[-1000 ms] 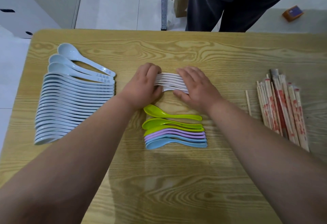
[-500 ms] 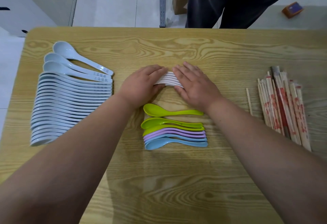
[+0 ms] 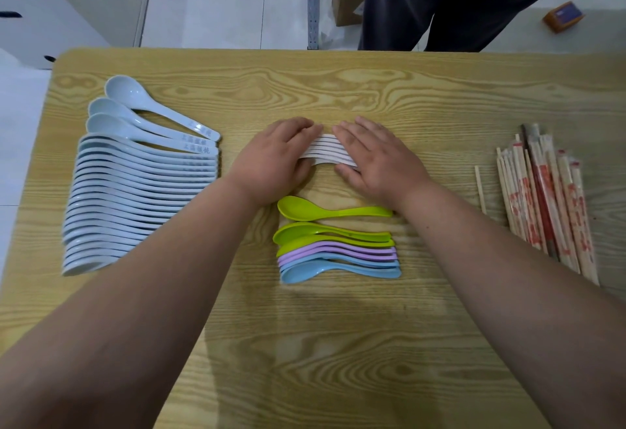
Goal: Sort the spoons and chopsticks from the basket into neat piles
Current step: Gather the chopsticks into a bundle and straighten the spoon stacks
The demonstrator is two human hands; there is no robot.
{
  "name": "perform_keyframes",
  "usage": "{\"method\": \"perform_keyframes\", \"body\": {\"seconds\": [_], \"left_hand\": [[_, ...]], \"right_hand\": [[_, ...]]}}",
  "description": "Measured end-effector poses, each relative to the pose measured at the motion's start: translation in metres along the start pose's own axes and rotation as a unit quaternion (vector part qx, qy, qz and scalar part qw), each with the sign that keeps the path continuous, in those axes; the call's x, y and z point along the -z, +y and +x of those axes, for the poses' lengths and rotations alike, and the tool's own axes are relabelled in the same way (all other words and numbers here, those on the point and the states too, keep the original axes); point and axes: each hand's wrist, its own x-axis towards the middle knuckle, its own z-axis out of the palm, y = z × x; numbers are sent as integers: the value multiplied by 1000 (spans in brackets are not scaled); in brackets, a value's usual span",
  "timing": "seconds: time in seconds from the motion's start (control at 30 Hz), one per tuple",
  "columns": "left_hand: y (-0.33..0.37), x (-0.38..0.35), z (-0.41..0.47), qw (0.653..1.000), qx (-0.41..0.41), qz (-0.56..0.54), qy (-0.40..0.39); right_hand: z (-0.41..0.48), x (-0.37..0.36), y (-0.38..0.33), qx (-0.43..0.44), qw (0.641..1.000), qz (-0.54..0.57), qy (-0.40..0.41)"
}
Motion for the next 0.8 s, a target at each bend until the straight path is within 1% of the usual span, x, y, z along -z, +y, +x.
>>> {"method": "perform_keyframes", "body": {"seconds": [0.3, 0.43, 0.6, 0.8], "left_hand": [[7, 8, -6, 999, 39, -9, 16], [7, 11, -6, 998, 56, -18, 10], [7, 13, -8, 997, 75, -23, -2], [7, 16, -9, 997, 68, -21, 15]], "right_hand": [[2, 10, -2, -13, 999, 4, -32], [3, 11, -1, -21, 998, 3, -53], [3, 13, -2, -25, 998, -3, -60], [4, 22, -4, -35, 996, -6, -81]]}}
